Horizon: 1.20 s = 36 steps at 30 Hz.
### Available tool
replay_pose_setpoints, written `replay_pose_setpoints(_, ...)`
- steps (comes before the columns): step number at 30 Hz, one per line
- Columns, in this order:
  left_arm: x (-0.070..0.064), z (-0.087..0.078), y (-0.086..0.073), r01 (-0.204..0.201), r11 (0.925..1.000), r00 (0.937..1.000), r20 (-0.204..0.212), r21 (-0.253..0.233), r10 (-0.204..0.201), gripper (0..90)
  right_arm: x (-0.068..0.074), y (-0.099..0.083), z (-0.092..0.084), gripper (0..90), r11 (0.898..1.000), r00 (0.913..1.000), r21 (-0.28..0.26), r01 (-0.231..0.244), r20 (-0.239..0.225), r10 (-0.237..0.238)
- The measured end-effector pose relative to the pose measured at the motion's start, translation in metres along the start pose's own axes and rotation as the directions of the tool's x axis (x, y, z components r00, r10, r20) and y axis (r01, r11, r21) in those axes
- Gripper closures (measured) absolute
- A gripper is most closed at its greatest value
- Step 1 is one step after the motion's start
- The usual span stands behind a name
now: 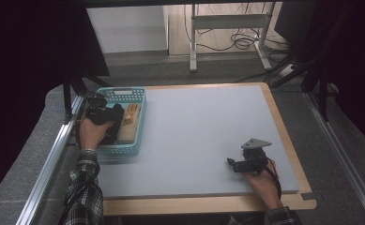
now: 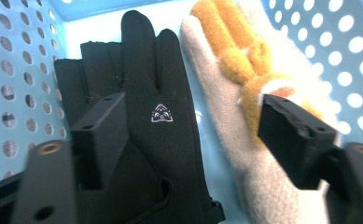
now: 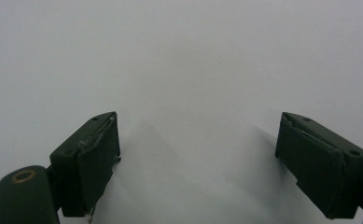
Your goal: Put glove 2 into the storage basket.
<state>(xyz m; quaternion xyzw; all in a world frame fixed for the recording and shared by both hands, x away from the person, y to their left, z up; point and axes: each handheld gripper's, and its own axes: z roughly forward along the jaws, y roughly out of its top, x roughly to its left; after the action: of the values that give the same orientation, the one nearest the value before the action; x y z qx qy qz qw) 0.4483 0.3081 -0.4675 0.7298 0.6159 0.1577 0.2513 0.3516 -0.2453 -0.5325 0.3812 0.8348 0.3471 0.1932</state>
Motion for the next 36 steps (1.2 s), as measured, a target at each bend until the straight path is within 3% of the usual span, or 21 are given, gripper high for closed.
replay_pose_setpoints(8,0.006,-0.011,-0.006,0.009,0.9992,0.9996,0.027,-0.040,-0.008,12.5,0.000,0.000,0.000,13.4,1.000,1.0000,0.000,0.000,0.000,0.000)
replay_pose_setpoints(15,0.004,-0.019,-0.010,-0.008,0.9978,0.9983,0.056,-0.067,0.011,8.1,0.000,0.000,0.000,13.4,1.000,1.0000,0.000,0.000,0.000,0.000)
replay_pose_setpoints(30,-0.013,-0.032,-0.013,-0.048,0.9934,0.9915,0.115,-0.104,0.060,2.5,0.000,0.000,0.000,13.4,1.000,1.0000,0.000,0.000,0.000,0.000)
replay_pose_setpoints(36,-0.024,-0.038,-0.016,-0.099,0.9898,0.9873,0.114,-0.103,0.111,1.3,0.000,0.000,0.000,13.4,1.000,1.0000,0.001,0.000,0.000,0.000)
